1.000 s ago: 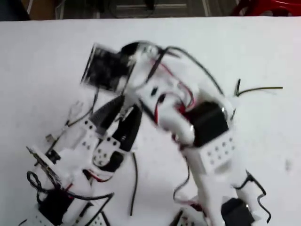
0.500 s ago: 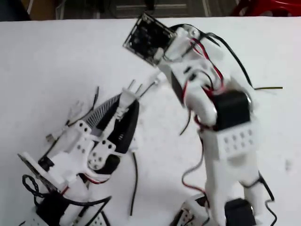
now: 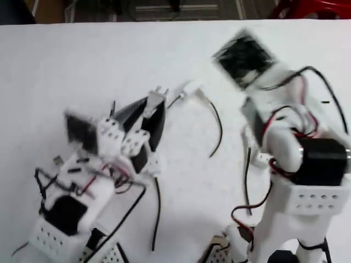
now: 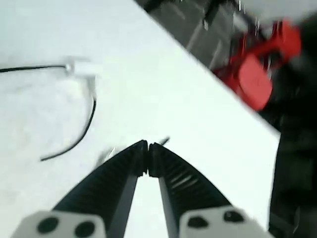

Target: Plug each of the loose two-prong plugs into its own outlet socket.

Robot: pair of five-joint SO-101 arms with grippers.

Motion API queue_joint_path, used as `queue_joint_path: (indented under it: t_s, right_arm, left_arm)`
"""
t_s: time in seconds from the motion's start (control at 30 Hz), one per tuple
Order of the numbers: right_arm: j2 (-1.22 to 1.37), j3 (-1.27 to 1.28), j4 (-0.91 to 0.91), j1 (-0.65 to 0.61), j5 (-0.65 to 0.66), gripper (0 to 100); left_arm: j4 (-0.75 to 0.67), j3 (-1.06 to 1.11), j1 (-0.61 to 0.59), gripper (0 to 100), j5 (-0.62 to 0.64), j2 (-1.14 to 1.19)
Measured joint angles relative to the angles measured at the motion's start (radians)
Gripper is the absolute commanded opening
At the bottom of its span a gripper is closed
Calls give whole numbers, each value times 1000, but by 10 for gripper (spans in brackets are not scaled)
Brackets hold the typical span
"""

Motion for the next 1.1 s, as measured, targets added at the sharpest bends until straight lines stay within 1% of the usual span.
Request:
queue_joint_path:
  t_s: [0.07,0.13,0.2,0.3,0.43,0.5,0.63,0.7,0.77,0.9,0.97,1.1]
  right_arm:
    - [-8,41,23,74,-41,20]
    - [-9,110,32,127,-44,20]
    - [-9,204,32,160,-34,20]
    - [-9,376,-3,192,-15,20]
    - [-8,566,-71,187,-14,20]
    - [-8,624,-94,189,-14,20]
    - [-8,726,-112,187,-14,20]
    - [-8,783,-121,187,-14,20]
    - [-8,841,-153,186,-14,20]
    - [-8,988,-276,196,-15,20]
    - [-8,1077,-359,199,-15,20]
    - [-8,1238,-506,199,-17,20]
  left_arm:
    - [78,-104,0,24,0,117]
    - [124,-184,0,24,0,230]
    - [163,-242,-25,24,2,348]
    - [239,-333,-80,24,78,526]
    - [411,-497,-141,24,198,723]
    - [512,-574,-150,24,258,796]
    - [704,-681,-124,24,341,904]
    - [790,-700,-89,24,339,957]
    - [827,-706,-72,24,305,1008]
    - [830,-707,-69,24,262,1037]
    - [830,-707,-68,24,264,1037]
    - [833,-707,-68,24,333,1037]
